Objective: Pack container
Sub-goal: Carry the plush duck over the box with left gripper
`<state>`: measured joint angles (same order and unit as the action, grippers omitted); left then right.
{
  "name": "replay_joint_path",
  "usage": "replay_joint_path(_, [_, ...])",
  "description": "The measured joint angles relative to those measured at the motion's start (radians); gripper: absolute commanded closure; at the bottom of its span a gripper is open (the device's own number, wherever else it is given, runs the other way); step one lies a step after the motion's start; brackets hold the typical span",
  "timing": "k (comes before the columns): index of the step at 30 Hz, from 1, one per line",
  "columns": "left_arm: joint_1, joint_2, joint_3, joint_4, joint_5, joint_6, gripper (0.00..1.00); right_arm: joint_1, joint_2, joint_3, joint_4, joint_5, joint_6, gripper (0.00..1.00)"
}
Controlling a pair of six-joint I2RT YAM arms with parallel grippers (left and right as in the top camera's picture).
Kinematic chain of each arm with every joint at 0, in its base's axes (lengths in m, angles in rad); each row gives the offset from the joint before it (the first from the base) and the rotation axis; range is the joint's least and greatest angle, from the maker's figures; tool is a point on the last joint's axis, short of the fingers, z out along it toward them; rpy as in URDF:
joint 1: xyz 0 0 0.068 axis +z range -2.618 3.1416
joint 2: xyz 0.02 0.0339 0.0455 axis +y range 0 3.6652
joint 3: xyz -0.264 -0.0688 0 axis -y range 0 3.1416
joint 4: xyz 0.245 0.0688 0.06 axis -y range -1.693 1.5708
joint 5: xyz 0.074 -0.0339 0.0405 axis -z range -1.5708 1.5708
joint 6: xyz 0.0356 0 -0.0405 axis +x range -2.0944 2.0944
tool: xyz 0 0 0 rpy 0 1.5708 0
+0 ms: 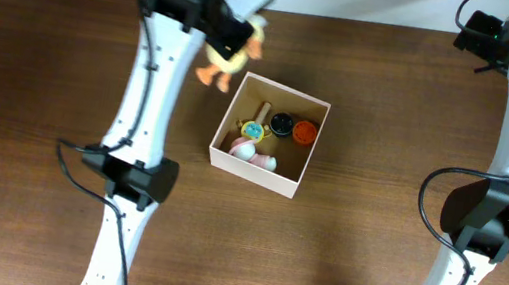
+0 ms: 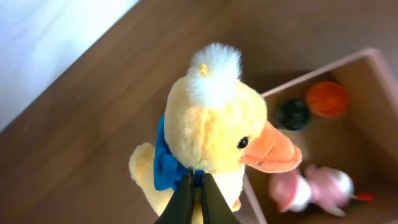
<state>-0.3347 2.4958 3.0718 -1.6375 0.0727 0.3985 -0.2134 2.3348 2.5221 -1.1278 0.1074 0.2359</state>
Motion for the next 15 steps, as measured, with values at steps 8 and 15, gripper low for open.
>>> replay_joint_path(8, [-0.082, 0.0, 0.0, -0.048, 0.006, 0.047, 0.98, 0.0, 0.0, 0.0, 0.0, 0.0, 0.0, 0.01])
replay_joint_path(15, [-0.138, 0.0, -0.044, -0.047, 0.006, 0.055, 0.98, 0.0, 0.0, 0.0, 0.0, 0.0, 0.0, 0.01])
